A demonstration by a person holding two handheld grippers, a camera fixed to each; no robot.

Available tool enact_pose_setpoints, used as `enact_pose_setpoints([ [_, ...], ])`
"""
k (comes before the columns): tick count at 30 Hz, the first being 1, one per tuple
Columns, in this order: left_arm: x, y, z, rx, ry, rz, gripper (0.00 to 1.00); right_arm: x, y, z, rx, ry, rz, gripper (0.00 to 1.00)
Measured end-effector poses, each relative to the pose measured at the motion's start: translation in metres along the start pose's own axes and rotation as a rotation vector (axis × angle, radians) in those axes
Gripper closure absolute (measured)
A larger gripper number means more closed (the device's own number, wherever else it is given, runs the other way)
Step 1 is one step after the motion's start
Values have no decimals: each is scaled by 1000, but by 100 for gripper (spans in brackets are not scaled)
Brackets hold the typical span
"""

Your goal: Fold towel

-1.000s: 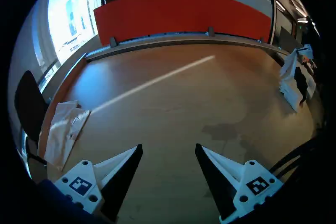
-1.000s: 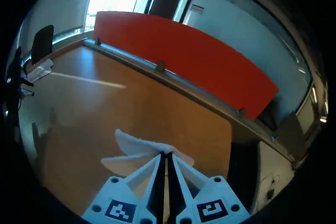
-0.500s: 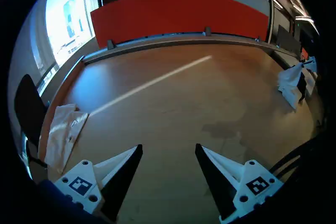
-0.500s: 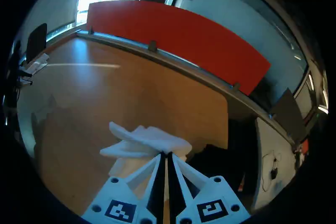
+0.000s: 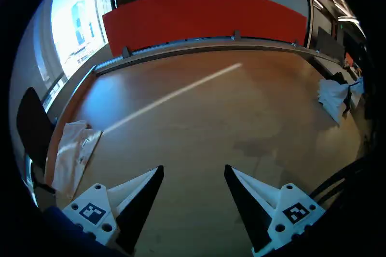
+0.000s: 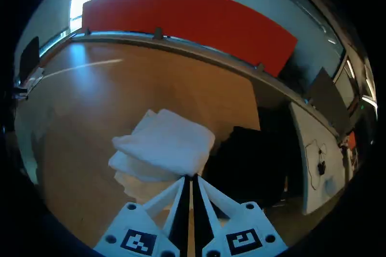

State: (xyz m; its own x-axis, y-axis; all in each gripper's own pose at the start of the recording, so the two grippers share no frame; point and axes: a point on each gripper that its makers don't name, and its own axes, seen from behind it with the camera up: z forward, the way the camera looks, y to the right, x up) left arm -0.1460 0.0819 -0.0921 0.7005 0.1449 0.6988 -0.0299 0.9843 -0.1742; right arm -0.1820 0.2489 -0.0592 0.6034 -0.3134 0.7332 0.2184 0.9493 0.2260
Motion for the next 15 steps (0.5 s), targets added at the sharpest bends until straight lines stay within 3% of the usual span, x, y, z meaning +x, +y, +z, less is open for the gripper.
enact_pose_setpoints([
  [15, -5, -3, -4, 8, -4, 1, 7, -45, 7, 18, -27, -97, 70, 95],
])
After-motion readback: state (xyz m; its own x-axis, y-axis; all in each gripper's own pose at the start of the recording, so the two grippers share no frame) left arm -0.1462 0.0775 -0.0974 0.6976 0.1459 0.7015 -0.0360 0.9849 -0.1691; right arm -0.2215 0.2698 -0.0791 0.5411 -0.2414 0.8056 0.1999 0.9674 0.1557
